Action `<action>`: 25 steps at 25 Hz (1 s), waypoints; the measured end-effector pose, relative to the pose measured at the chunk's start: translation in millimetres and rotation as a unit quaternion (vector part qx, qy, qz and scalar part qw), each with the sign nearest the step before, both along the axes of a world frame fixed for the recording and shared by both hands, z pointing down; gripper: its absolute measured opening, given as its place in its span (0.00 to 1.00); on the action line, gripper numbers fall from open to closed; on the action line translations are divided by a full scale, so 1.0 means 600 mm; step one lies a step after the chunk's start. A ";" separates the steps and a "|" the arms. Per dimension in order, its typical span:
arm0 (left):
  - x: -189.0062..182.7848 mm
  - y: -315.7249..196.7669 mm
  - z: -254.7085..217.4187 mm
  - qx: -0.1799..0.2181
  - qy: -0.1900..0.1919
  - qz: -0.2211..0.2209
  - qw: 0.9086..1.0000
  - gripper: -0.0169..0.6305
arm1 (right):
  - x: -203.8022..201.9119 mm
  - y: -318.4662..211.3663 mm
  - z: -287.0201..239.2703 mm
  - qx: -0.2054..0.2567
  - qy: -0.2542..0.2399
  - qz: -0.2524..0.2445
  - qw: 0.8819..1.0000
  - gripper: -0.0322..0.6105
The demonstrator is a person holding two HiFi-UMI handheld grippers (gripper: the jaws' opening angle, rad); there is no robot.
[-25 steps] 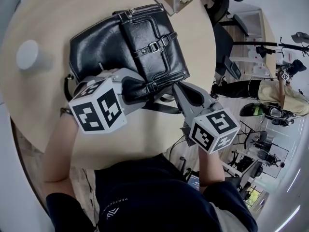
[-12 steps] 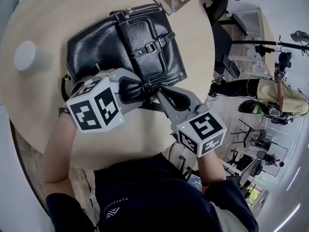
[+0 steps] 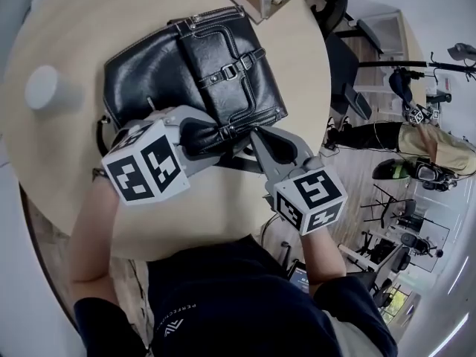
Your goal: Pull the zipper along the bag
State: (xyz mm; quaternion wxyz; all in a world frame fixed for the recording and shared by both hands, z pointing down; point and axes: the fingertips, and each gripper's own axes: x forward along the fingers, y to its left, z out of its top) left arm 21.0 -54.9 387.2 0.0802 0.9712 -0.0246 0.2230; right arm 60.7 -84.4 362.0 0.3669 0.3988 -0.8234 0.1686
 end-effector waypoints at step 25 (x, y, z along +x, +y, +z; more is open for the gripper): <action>-0.001 -0.008 -0.083 0.026 0.001 -0.239 0.971 0.17 | 0.027 0.040 -0.016 0.057 -0.042 -0.018 0.997 0.11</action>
